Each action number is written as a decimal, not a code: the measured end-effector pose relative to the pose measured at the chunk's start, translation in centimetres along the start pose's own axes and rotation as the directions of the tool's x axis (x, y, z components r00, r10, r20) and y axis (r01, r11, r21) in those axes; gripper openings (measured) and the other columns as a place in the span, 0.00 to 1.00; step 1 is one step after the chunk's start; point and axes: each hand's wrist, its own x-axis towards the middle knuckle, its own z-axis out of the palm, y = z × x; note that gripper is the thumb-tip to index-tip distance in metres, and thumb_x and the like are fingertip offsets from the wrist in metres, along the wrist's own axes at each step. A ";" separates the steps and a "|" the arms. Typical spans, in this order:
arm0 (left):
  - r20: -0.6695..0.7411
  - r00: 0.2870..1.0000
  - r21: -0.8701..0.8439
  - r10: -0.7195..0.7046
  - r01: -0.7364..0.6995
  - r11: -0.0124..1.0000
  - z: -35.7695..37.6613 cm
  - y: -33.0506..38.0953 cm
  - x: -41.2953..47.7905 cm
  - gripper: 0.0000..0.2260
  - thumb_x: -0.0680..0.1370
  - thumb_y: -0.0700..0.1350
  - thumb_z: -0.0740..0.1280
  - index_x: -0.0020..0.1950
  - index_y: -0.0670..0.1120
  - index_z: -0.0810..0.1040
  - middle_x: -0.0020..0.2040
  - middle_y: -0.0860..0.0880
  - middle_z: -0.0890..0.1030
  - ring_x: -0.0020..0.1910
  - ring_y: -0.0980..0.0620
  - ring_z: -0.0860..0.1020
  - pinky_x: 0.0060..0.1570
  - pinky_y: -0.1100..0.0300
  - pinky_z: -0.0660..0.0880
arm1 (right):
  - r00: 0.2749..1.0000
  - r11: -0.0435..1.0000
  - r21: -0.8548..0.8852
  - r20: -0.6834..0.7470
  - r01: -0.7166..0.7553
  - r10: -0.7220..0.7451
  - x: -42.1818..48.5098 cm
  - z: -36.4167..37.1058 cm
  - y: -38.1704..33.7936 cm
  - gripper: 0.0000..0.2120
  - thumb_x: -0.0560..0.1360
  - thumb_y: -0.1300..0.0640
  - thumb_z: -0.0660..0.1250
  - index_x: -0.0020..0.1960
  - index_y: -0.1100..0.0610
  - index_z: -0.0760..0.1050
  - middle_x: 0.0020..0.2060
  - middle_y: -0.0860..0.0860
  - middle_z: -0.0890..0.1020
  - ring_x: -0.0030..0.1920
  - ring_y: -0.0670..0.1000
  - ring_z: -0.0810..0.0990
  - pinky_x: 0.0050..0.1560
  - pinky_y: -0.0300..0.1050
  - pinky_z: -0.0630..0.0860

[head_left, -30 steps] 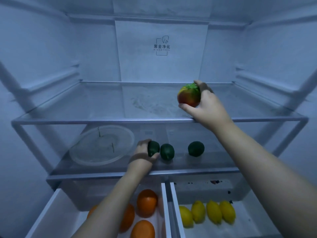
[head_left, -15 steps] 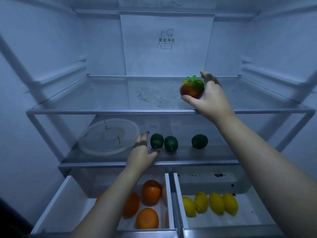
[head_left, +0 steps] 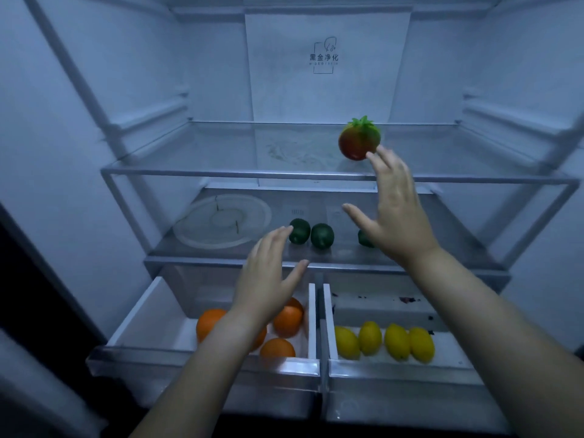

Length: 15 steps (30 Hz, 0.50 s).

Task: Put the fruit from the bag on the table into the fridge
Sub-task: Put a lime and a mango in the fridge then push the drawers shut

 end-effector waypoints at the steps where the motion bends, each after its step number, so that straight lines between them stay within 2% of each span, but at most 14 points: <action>1: -0.006 1.000 0.016 0.005 -0.005 1.000 -0.1 0.5 -0.4 0.26 0.78 0.58 0.60 0.75 0.55 0.58 0.74 0.56 0.62 0.72 0.58 0.58 0.69 0.57 0.61 | 1.000 1.000 0.002 0.018 0.006 -0.006 -0.9 -0.2 -0.1 0.36 0.75 0.40 0.61 0.75 0.59 0.56 0.74 0.56 0.59 0.75 0.54 0.54 0.75 0.47 0.52; 3: -0.014 1.000 0.066 0.016 -0.015 0.998 -0.2 1.4 -1.3 0.25 0.79 0.58 0.60 0.74 0.55 0.60 0.73 0.55 0.63 0.72 0.56 0.60 0.68 0.54 0.63 | 0.998 1.000 0.021 0.054 0.009 -0.010 -2.7 -0.6 -0.2 0.36 0.75 0.40 0.59 0.75 0.58 0.56 0.75 0.55 0.58 0.76 0.54 0.53 0.75 0.44 0.50; 6: -0.033 0.999 0.126 0.034 -0.030 0.992 -0.1 2.6 -2.8 0.24 0.79 0.56 0.61 0.74 0.54 0.63 0.71 0.53 0.66 0.70 0.55 0.62 0.66 0.54 0.63 | 0.995 0.998 0.064 0.102 -0.004 -0.003 -5.6 -1.2 -0.4 0.35 0.75 0.41 0.60 0.75 0.58 0.56 0.74 0.54 0.59 0.75 0.53 0.54 0.75 0.47 0.53; 9: -0.044 0.999 0.151 0.021 -0.014 0.989 0.1 3.3 -4.7 0.22 0.79 0.55 0.60 0.72 0.53 0.65 0.70 0.53 0.68 0.69 0.55 0.64 0.64 0.57 0.62 | 0.987 0.994 0.101 0.159 -0.032 0.015 -8.8 -1.5 -0.8 0.35 0.76 0.40 0.59 0.75 0.58 0.56 0.74 0.54 0.59 0.75 0.52 0.55 0.74 0.48 0.55; 15: -0.013 1.000 0.150 -0.009 0.011 0.989 1.3 3.3 -9.0 0.22 0.77 0.56 0.59 0.69 0.51 0.70 0.67 0.52 0.71 0.66 0.52 0.69 0.62 0.54 0.69 | 0.961 0.986 0.152 0.275 -0.070 0.025 -15.3 -1.2 -1.6 0.34 0.76 0.39 0.57 0.75 0.56 0.57 0.74 0.51 0.59 0.75 0.50 0.55 0.73 0.44 0.54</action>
